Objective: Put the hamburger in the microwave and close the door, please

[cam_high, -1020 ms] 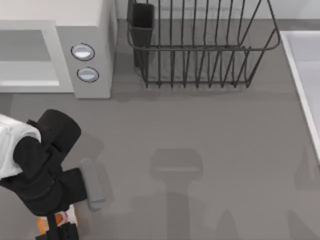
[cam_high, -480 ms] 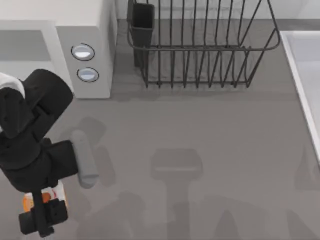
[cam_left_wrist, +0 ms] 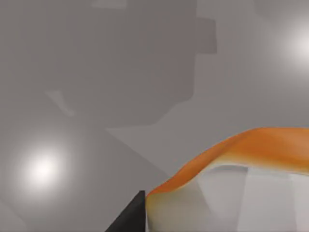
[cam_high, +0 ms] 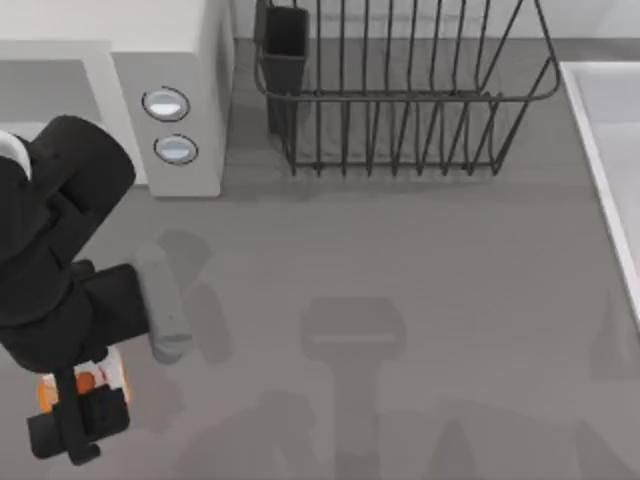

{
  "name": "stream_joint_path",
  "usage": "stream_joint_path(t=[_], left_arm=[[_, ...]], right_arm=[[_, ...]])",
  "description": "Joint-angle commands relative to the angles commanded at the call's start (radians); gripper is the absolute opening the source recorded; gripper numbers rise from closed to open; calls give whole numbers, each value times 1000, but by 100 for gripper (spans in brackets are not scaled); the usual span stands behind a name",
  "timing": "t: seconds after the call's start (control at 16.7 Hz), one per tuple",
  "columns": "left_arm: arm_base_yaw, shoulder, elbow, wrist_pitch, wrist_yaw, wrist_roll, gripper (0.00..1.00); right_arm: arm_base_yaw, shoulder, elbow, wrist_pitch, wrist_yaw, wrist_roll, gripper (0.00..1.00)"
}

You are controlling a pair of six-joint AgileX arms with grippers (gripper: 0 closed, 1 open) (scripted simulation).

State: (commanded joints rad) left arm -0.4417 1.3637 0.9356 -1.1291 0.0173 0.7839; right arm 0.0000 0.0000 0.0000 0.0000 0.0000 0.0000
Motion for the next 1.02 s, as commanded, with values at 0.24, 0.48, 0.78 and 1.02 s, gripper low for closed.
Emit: stream_joint_path(t=[0.24, 0.48, 0.78, 1.02], left_arm=[[33, 51, 15, 100, 16, -31, 0], [122, 176, 36, 361, 51, -114, 0], [285, 384, 40, 859, 107, -273, 0], [426, 540, 26, 1305, 153, -414, 0]], right_arm=[[0, 0, 0, 0, 0, 0, 100], [0, 0, 0, 0, 0, 0, 100], [0, 0, 0, 0, 0, 0, 100], [0, 0, 0, 0, 0, 0, 100]])
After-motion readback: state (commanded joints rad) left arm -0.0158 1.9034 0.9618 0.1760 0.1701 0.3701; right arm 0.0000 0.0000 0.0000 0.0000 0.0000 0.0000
